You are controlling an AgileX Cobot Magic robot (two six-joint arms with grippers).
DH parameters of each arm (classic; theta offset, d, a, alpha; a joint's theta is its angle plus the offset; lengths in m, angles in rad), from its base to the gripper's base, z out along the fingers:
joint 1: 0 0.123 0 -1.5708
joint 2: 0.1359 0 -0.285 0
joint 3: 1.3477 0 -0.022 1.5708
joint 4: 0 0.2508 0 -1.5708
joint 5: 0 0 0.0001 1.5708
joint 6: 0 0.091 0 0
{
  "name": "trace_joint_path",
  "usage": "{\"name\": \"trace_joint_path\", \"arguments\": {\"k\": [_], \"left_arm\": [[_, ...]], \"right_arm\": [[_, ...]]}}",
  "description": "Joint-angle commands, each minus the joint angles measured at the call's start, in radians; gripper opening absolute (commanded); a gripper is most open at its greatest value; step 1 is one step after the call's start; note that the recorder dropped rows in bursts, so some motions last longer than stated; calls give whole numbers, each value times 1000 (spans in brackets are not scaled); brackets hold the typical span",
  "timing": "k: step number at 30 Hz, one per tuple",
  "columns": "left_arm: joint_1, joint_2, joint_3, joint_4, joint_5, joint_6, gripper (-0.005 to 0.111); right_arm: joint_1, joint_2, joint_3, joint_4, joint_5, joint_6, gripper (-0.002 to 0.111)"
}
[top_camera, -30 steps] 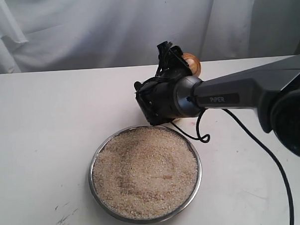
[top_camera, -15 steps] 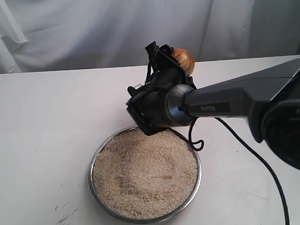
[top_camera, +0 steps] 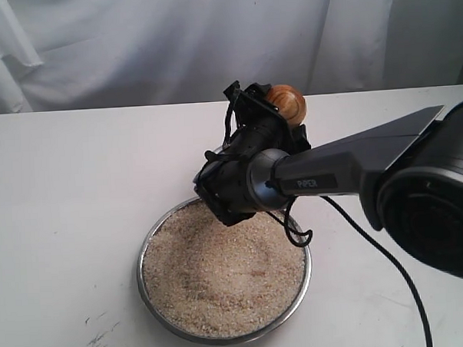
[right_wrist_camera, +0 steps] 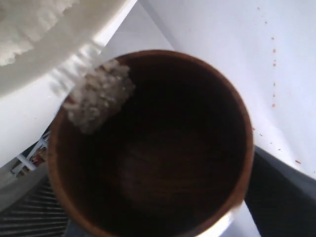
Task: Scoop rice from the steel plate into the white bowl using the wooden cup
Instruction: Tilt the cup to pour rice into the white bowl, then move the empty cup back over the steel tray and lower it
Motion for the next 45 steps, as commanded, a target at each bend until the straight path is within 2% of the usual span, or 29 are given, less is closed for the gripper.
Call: {"name": "trace_joint_path", "arguments": {"k": [1,32,40,42,45], "left_arm": [[-3,-4,5,1,-13,-1,0],[-3,-4,5,1,-13,-1,0],[-3,-4,5,1,-13,-1,0],[-3,-4,5,1,-13,-1,0],[-3,-4,5,1,-13,-1,0]], "right_arm": [[3,-9,1,-33,30,-8,0],[29,-9,1,-33,30,22,0],[22,-83,1,-15,30,372,0],[13,-152,1,57,30,427,0],[6,-276,22,253,-65,494,0]]}}
